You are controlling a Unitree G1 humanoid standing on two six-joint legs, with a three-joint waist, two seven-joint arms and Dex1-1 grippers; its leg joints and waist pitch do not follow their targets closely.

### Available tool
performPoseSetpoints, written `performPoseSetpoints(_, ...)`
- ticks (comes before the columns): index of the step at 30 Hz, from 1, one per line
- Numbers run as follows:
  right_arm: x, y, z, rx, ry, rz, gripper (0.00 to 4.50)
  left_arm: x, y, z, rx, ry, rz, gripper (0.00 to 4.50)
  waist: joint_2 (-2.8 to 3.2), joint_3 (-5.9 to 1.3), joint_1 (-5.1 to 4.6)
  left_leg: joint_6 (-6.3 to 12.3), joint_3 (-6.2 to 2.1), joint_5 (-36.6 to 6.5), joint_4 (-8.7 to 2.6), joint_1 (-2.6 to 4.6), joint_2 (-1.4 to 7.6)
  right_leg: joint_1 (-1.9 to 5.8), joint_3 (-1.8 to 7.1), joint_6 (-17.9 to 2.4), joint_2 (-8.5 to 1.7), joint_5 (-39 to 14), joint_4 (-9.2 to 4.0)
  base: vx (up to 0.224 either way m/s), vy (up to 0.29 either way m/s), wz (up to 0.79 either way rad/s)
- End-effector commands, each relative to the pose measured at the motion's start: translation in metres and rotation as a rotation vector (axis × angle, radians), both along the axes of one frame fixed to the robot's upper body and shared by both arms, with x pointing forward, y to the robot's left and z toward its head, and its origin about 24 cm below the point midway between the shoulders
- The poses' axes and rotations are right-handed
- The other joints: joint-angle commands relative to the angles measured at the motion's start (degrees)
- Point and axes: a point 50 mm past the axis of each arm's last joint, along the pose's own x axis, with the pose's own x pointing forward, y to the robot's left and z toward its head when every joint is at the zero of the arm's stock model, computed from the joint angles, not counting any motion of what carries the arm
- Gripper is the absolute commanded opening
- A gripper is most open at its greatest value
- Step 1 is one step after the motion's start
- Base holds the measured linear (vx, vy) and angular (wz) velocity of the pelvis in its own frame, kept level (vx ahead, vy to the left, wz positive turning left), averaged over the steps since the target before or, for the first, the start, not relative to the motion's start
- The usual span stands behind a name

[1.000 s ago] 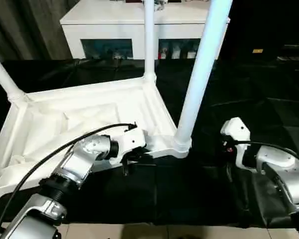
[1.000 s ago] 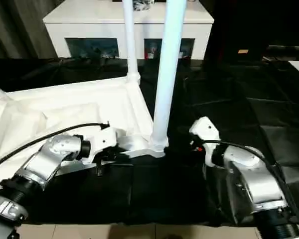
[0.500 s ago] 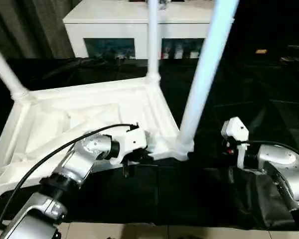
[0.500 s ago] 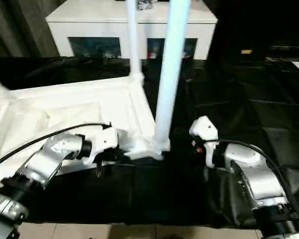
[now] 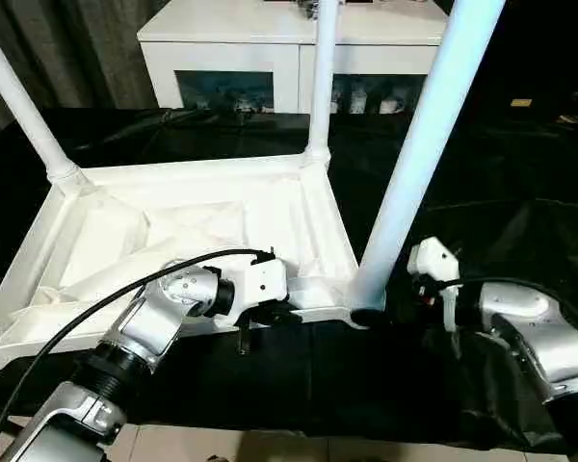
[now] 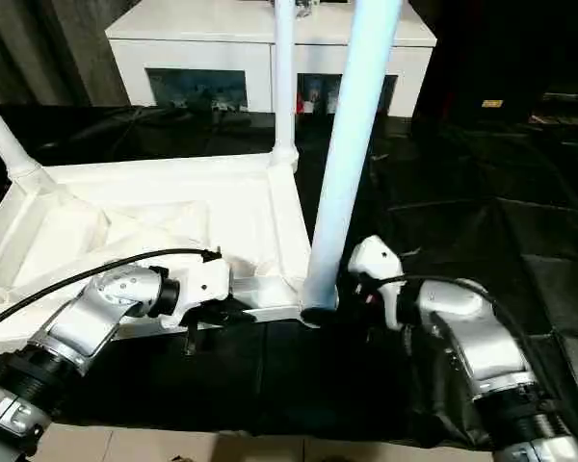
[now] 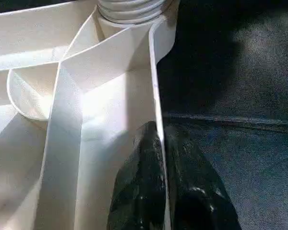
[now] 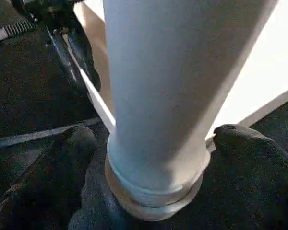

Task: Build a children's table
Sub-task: Rotate leg to tighten

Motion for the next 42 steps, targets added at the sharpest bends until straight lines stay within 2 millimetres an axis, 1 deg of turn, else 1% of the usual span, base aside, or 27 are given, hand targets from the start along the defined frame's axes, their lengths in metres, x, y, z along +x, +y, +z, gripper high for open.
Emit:
performPoseSetpoints(1, 0.002, 0.002, 0.003, -0.008, -0.019, 0.03, 4.48, -0.005, -0.004, -0.003, -0.014, 0.025, -0.031, 0.0, -0.88, -3.38, -0.1, 2.84, -0.61, -13.6, -4.62, 0.49, 1.38, 2.72, 1.52, -13.7, -2.01, -13.7, -3.7, 0.0, 0.0, 0.0)
performPoseSetpoints(3, 0.003, 0.002, 0.003, -0.006, -0.021, 0.026, 4.48, -0.005, -0.003, -0.003, -0.017, 0.026, -0.029, 0.0, -0.8, -3.37, -0.11, 2.8, -0.62, -13.7, -4.65, 0.51, 1.39, 2.71, 1.51, -13.8, -2.02, -13.8, -3.72, 0.0, 0.0, 0.0)
performPoseSetpoints(5, 0.004, 0.001, 0.003, -0.004, -0.022, 0.022, 4.48, -0.005, -0.003, -0.003, -0.019, 0.029, -0.029, 0.0, -0.85, -3.35, -0.17, 2.73, -0.6, -14.0, -4.65, 0.54, 1.37, 2.69, 1.5, -13.9, -1.99, -14.1, -3.77, 0.0, 0.0, 0.0)
performPoseSetpoints(6, 0.004, 0.001, 0.003, -0.001, -0.021, 0.022, 4.2, -0.005, -0.003, -0.003, -0.022, 0.031, -0.028, 0.0, -0.77, -3.36, -0.17, 2.7, -0.62, -14.0, -4.66, 0.56, 1.38, 2.7, 1.5, -13.8, -1.98, -14.1, -3.77, 0.0, 0.0, 0.0)
performPoseSetpoints(9, 0.003, 0.001, 0.003, 0.004, -0.019, 0.024, 4.12, -0.005, -0.004, -0.003, -0.029, 0.033, -0.025, 0.0, -0.77, -3.39, -0.18, 2.78, -0.61, -13.8, -4.64, 0.53, 1.36, 2.7, 1.48, -14.0, -1.96, -13.6, -3.74, 0.0, 0.0, 0.0)
performPoseSetpoints(11, 0.003, 0.001, 0.002, 0.009, -0.014, 0.025, 3.8, -0.004, -0.004, -0.003, -0.036, 0.034, -0.022, 0.0, -0.76, -3.39, -0.19, 2.78, -0.63, -13.9, -4.64, 0.48, 1.36, 2.77, 1.48, -14.1, -1.97, -13.6, -3.7, 0.0, 0.0, 0.0)
performPoseSetpoints(14, 0.002, 0.002, 0.001, 0.014, -0.006, 0.031, 3.62, -0.004, -0.004, -0.002, -0.043, 0.037, -0.02, 0.0, -0.85, -3.41, -0.19, 2.98, -0.6, -13.7, -4.6, 0.48, 1.36, 2.78, 1.49, -14.1, -1.97, -13.4, -3.67, 0.0, 0.0, 0.0)
performPoseSetpoints(17, 0.001, 0.003, 0.0, 0.016, 0.0, 0.035, 3.26, -0.004, -0.004, -0.002, -0.048, 0.037, -0.017, 0.0, -0.82, -3.44, -0.18, 2.99, -0.61, -13.4, -4.59, 0.51, 1.37, 2.77, 1.49, -14.2, -1.97, -13.2, -3.64, 0.0, 0.0, 0.0)
performPoseSetpoints(19, 0.001, 0.003, -0.001, 0.018, 0.001, 0.034, 3.15, -0.004, -0.004, -0.002, -0.051, 0.036, -0.015, 0.0, -0.79, -3.48, -0.17, 3.01, -0.59, -13.2, -4.54, 0.53, 1.36, 2.77, 1.5, -14.3, -1.96, -12.8, -3.61, 0.0, 0.0, 0.0)
performPoseSetpoints(20, 0.001, 0.003, -0.001, 0.019, 0.002, 0.034, 3.07, -0.004, -0.004, -0.002, -0.054, 0.035, -0.013, 0.0, -0.87, -3.46, -0.2, 3.06, -0.58, -13.1, -4.56, 0.5, 1.37, 2.79, 1.51, -14.4, -1.95, -12.6, -3.6, 0.0, 0.0, 0.0)
performPoseSetpoints(22, 0.001, 0.003, -0.002, 0.019, 0.005, 0.033, 2.88, -0.003, -0.005, -0.002, -0.065, 0.038, -0.008, 0.0, -0.85, -3.48, -0.17, 3.2, -0.56, -12.9, -4.53, 0.47, 1.35, 2.83, 1.5, -14.5, -1.98, -12.3, -3.54, 0.0, 0.0, 0.0)
performPoseSetpoints(24, 0.0, 0.004, -0.004, 0.014, 0.012, 0.033, 2.76, -0.003, -0.005, -0.001, -0.072, 0.037, -0.003, 0.0, -0.91, -3.43, -0.19, 3.29, -0.57, -13.0, -4.55, 0.47, 1.37, 2.8, 1.48, -14.4, -1.97, -12.8, -3.6, 0.0, 0.0, 0.0)
performPoseSetpoints(27, 0.0, 0.004, -0.009, -0.004, 0.014, 0.016, 2.69, -0.002, -0.006, -0.001, -0.075, 0.038, 0.003, 0.0, -0.85, -3.4, -0.23, 3.06, -0.58, -13.5, -4.58, 0.5, 1.36, 2.74, 1.47, -14.2, -1.99, -13.8, -3.71, 0.0, 0.0, 0.0)
performPoseSetpoints(28, 0.001, 0.004, -0.015, -0.024, 0.023, -0.014, 2.69, -0.002, -0.007, -0.002, -0.082, 0.04, 0.013, 0.0, -0.89, -3.31, -0.31, 2.95, -0.59, -13.9, -4.64, 0.44, 1.32, 2.74, 1.47, -14.0, -1.96, -14.4, -3.78, 0.0, 0.0, 0.0)
performPoseSetpoints(29, 0.001, 0.004, -0.016, -0.03, 0.025, -0.022, 2.66, -0.002, -0.008, -0.002, -0.083, 0.04, 0.015, 0.0, -0.88, -3.3, -0.35, 2.77, -0.59, -14.1, -4.65, 0.46, 1.32, 2.66, 1.46, -13.9, -1.95, -14.9, -3.82, 0.0, 0.0, 0.0)
performPoseSetpoints(31, 0.002, 0.003, -0.026, -0.062, 0.041, -0.083, 2.64, 0.0, -0.011, -0.002, -0.091, 0.041, 0.034, 0.0, -1.01, -3.06, -0.48, 2.18, -0.6, -16.2, -4.8, 0.63, 1.25, 2.44, 1.45, -12.9, -1.99, -18.9, -4.3, 0.0, 0.0, 0.0)
performPoseSetpoints(32, 0.002, 0.003, -0.028, -0.068, 0.046, -0.099, 2.64, 0.0, -0.012, -0.002, -0.092, 0.041, 0.038, 0.0, -1.03, -2.93, -0.58, 1.94, -0.66, -17.0, -4.9, 0.56, 1.23, 2.46, 1.43, -12.4, -2.02, -20.4, -4.41, 0.0, 0.0, 0.0)
performPoseSetpoints(33, 0.002, 0.003, -0.033, -0.076, 0.053, -0.125, 2.64, 0.002, -0.014, -0.002, -0.099, 0.043, 0.057, 0.0, -1.04, -2.76, -0.78, 1.39, -0.89, -18.6, -5.12, 0.48, 1.2, 2.42, 1.31, -11.1, -2.04, -24.1, -4.7, 0.0, 0.0, 0.0)
performPoseSetpoints(35, 0.004, 0.007, -0.044, -0.065, 0.086, -0.226, 2.63, 0.005, -0.019, -0.002, -0.119, 0.051, 0.093, 0.0, -1.08, -2.62, -1.32, 0.43, -0.94, -20.7, -5.08, 0.86, 1.02, 1.9, 1.32, -9.6, -2.02, -28.0, -5.31, 0.0, 0.0, 0.0)
performPoseSetpoints(36, 0.005, 0.009, -0.047, -0.057, 0.094, -0.266, 2.63, 0.006, -0.022, -0.002, -0.127, 0.054, 0.106, 0.0, -1.12, -2.49, -1.48, 0.15, -1.11, -21.6, -5.24, 0.9, 0.99, 1.89, 1.22, -9.1, -2.03, -29.3, -5.42, 0.0, 0.0, 0.0)
performPoseSetpoints(37, 0.007, 0.013, -0.049, -0.049, 0.092, -0.311, 2.63, 0.008, -0.025, -0.002, -0.138, 0.056, 0.126, 0.0, -1.06, -2.32, -1.99, -0.21, -1.25, -23.5, -5.33, 0.91, 0.9, 1.78, 1.06, -8.1, -1.98, -31.8, -5.69, 0.0, 0.0, 0.0)
performPoseSetpoints(38, 0.008, 0.016, -0.051, -0.045, 0.087, -0.34, 2.63, 0.009, -0.027, -0.002, -0.147, 0.059, 0.139, 0.0, -1.09, -2.29, -2.19, -0.4, -1.39, -24.4, -5.33, 1.09, 0.81, 1.67, 0.91, -7.5, -1.96, -33.3, -5.91, 0.0, 0.0, 0.0)
performPoseSetpoints(39, 0.012, 0.026, -0.055, -0.036, 0.072, -0.434, 2.63, 0.013, -0.034, -0.001, -0.177, 0.065, 0.18, 0.0, -1.04, -2.14, -2.66, -0.59, -1.62, -26.0, -5.31, 1.16, 0.63, 1.6, 0.66, -6.1, -1.98, -36.3, -6.27, 0.0, 0.0, 0.0)
performPoseSetpoints(40, 0.016, 0.032, -0.057, -0.034, 0.053, -0.512, 2.63, 0.015, -0.039, -0.001, -0.192, 0.063, 0.206, 0.0, -0.87, -2.24, -3.15, -1.01, -1.84, -26.7, -5.25, 1.29, 0.38, 1.41, 0.39, -5.0, -2.05, -38.6, -6.68, 0.0, 0.0, 0.0)
performPoseSetpoints(41, 0.018, 0.036, -0.058, -0.035, 0.042, -0.558, 2.63, 0.017, -0.041, -0.001, -0.199, 0.061, 0.22, 0.0, -0.95, -2.28, -3.46, -1.14, -1.98, -26.9, -5.28, 1.33, 0.31, 1.44, 0.21, -4.6, -2.05, -39.2, -6.89, 0.0, 0.0, 0.0)
performPoseSetpoints(42, 0.02, 0.042, -0.06, -0.032, 0.036, -0.621, 2.62, 0.018, -0.045, -0.002, -0.197, 0.054, 0.235, 0.0, -0.6, -2.4, -4.01, -1.25, -2.48, -27.3, -5.55, 1.22, 0.31, 1.84, -0.15, -4.1, -2.12, -39.1, -7.0, 0.0, 0.0, 0.0)
